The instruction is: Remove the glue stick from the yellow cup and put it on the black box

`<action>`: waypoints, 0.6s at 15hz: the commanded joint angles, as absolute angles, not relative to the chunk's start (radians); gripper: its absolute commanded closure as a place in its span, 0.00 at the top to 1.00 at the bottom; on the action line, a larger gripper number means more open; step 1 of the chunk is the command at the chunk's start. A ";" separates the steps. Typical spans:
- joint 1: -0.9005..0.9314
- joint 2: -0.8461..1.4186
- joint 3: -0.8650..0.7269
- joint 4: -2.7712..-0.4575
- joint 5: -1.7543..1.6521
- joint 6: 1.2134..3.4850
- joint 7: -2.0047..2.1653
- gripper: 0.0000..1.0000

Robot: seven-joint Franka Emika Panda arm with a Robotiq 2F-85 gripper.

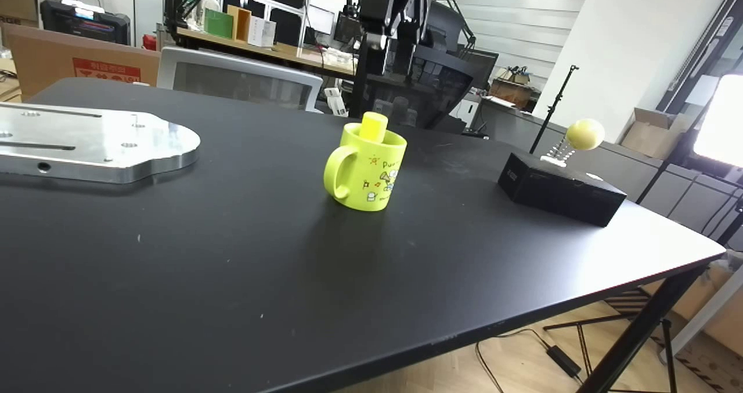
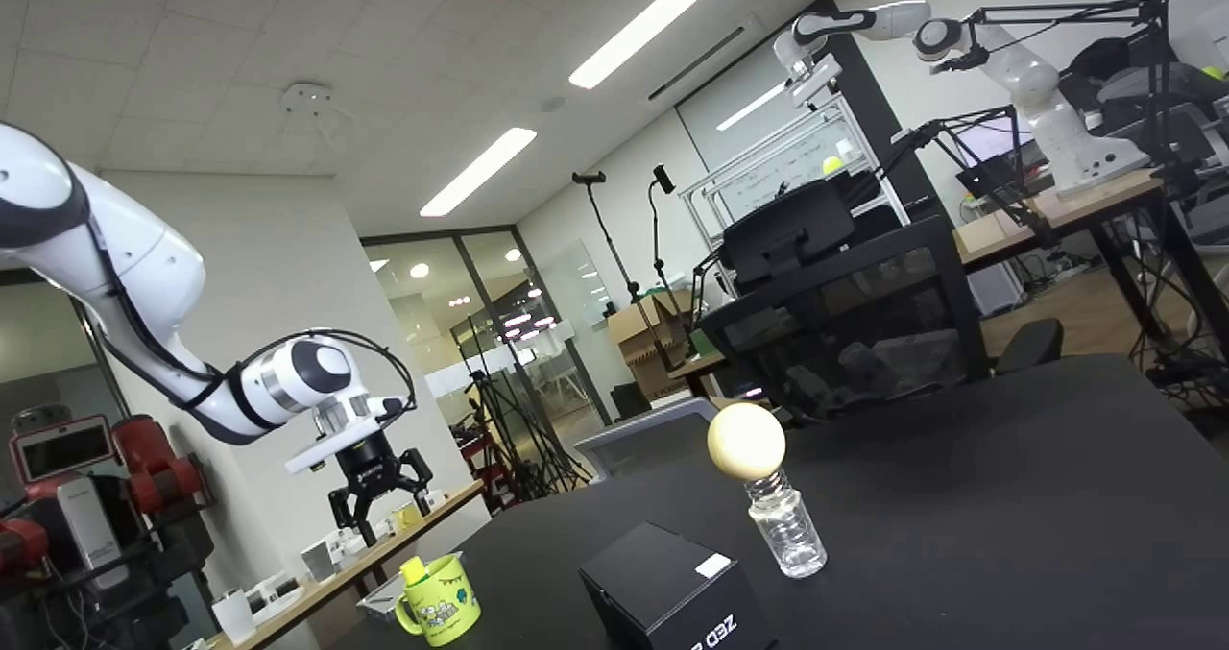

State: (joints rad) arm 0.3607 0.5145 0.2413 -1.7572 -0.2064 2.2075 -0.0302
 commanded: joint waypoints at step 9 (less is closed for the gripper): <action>0.411 0.638 0.210 -1.673 -0.220 2.194 -0.002 0.67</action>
